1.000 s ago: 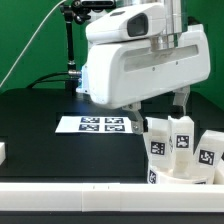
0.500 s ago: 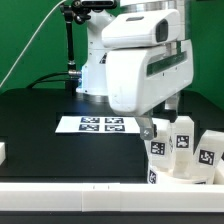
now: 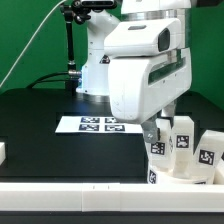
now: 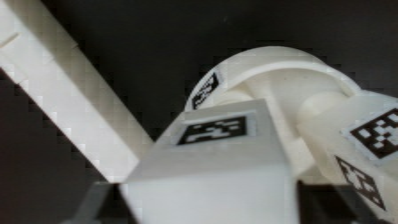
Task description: Assemble stool
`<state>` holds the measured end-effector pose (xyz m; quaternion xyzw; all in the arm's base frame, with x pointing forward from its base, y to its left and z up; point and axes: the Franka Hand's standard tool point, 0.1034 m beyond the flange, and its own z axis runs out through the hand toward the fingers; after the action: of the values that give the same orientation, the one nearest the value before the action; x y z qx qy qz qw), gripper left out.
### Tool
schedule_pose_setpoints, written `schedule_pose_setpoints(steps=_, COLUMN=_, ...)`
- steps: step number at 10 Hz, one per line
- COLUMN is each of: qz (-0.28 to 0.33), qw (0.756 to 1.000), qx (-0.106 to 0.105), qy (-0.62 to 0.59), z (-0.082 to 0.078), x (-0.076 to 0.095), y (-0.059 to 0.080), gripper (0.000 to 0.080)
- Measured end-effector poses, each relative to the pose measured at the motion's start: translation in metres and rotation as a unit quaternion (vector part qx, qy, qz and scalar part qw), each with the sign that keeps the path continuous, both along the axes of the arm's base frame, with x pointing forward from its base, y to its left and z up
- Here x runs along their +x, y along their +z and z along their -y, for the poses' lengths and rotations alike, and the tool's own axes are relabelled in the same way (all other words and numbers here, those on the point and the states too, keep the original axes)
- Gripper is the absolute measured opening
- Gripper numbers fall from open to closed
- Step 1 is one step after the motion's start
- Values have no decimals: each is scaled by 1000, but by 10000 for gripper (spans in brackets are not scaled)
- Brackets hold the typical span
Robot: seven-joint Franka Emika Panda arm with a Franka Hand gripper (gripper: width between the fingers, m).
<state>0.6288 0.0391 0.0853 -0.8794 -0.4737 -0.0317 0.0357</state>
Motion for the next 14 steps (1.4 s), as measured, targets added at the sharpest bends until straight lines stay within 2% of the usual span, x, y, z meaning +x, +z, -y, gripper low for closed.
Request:
schedule_pose_setpoints(steps=1, qz=0, qw=1000, qx=0, qy=-1, z=0, x=0, y=-1, gripper=337)
schedule_pose_setpoints(steps=5, qz=-3, qw=999, qx=1, qy=-40, z=1, x=0, y=-1, gripper=337)
schedule_pose_setpoints(steps=9, qz=-18, qw=982, qx=6, qy=-188, z=1, x=0, y=-1, gripper=337)
schedule_pose_setpoints(steps=12, qz=-27, qw=936, qx=18, qy=-350, z=2, x=0, y=-2, gripper=338)
schedule_pose_setpoints(steps=14, qz=-32, qw=886, qx=34, qy=-462, z=3, x=0, y=-2, gripper=338)
